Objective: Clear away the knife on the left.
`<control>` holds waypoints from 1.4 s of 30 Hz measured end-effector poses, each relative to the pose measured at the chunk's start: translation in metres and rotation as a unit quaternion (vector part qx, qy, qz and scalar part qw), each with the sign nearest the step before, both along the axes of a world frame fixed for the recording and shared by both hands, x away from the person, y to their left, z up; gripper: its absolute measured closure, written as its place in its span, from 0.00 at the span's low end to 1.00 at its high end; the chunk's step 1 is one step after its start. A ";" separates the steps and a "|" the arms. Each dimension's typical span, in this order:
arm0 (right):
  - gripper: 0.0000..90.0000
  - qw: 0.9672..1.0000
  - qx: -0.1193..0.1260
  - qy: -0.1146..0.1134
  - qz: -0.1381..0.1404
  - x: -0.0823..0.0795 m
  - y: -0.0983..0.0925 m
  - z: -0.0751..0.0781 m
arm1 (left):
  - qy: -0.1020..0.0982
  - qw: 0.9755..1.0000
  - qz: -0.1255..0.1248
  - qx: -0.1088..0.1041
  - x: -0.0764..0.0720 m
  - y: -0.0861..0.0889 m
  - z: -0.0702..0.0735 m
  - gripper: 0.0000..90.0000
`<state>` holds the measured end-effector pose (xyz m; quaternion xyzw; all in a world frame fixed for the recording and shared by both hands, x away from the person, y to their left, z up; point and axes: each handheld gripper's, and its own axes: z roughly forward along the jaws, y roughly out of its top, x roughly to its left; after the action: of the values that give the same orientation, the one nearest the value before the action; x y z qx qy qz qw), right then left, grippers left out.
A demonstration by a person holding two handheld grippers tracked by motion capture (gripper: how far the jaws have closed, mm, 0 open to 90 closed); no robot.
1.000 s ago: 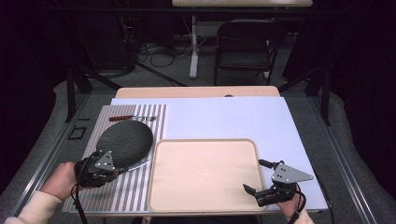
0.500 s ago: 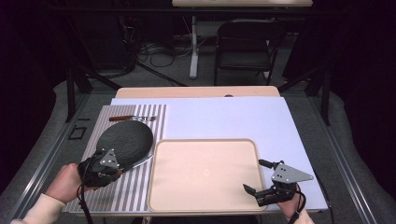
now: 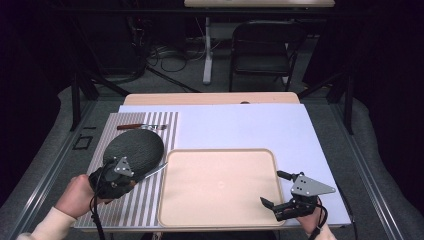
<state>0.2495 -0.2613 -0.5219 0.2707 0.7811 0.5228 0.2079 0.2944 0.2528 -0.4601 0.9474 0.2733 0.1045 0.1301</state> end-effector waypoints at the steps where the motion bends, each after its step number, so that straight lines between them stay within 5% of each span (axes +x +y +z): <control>1: 0.00 1.000 0.000 0.000 0.000 0.000 0.000 0.000 | 0.001 1.000 -0.001 0.000 0.000 -0.001 0.000 0.85; 42: 0.00 1.000 -0.002 0.002 -0.002 0.001 -0.001 0.000 | 0.046 0.998 0.034 -0.039 0.014 -0.042 -0.004 0.85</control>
<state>0.2502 -0.2618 -0.5223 0.2725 0.7819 0.5206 0.2081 0.3086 0.2104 -0.4645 0.9356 0.3148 0.0544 0.1502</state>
